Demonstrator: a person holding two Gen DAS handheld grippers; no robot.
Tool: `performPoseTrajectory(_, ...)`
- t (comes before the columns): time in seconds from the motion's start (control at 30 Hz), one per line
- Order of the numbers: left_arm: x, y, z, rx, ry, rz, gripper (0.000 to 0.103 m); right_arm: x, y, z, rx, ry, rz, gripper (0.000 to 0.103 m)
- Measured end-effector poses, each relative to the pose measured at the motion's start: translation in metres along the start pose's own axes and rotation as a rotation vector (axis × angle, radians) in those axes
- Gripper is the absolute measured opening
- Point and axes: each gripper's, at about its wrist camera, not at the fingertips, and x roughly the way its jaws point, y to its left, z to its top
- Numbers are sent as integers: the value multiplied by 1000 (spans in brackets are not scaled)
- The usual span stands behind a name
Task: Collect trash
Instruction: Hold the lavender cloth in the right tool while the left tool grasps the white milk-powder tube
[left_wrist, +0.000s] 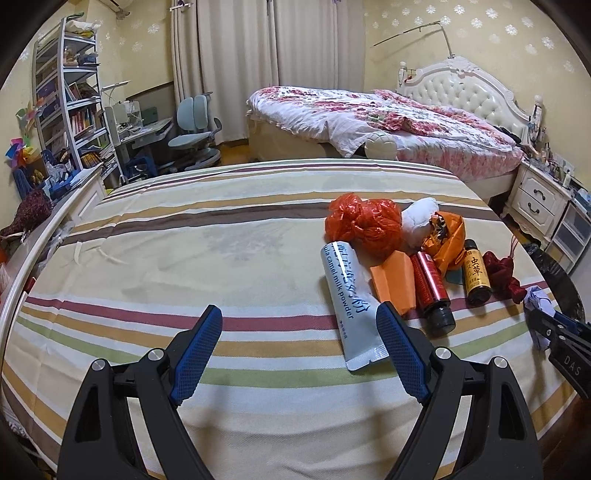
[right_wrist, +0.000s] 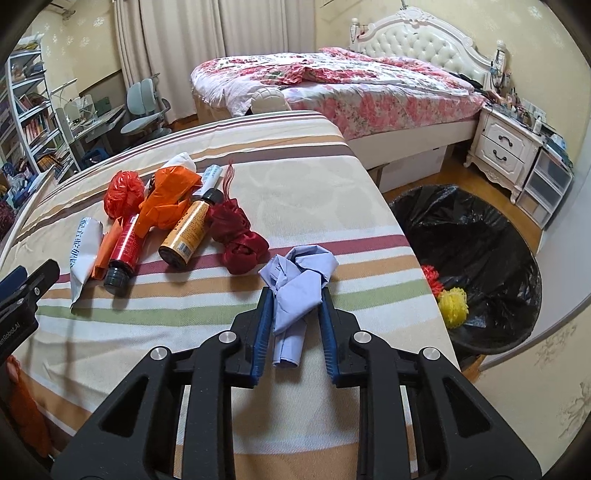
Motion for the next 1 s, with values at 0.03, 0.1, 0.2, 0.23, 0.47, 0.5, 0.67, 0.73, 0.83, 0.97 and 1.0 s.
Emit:
performPoseTrajectory(0.03,2,-3,1,5,1,-1,83,1,0,0,0,-1,1,24)
performPoseTrajectory(0.1,7,-10,5,18,7,-1,83,3,-3,1,8,3,14,24)
performPoseTrajectory(0.2,15,-18,6,28,27,-10,83,4,-6,1,19,5,30,24)
performPoseTrajectory(0.23,16,-19,5,32,33,-9,83,4,-7,2,21,5,34,24)
performPoseTrajectory(0.47,23,-10,1,42,84,37,83,4,-11,1,30,8,59,24)
performPoseTrajectory(0.5,25,-6,0,39,92,45,83,4,-11,2,31,8,61,24)
performPoseTrajectory(0.67,26,1,2,23,108,42,83,5,-12,2,30,9,65,24)
performPoseTrajectory(0.73,25,-3,2,48,97,41,83,5,-12,2,27,11,64,24)
performPoseTrajectory(0.83,31,-8,1,79,114,28,83,5,-11,2,26,12,64,24)
performPoseTrajectory(0.97,37,-4,0,63,157,-31,64,5,-11,2,20,12,63,24)
performPoseTrajectory(1.0,36,-2,-1,52,158,-49,61,5,-10,2,18,12,62,24)
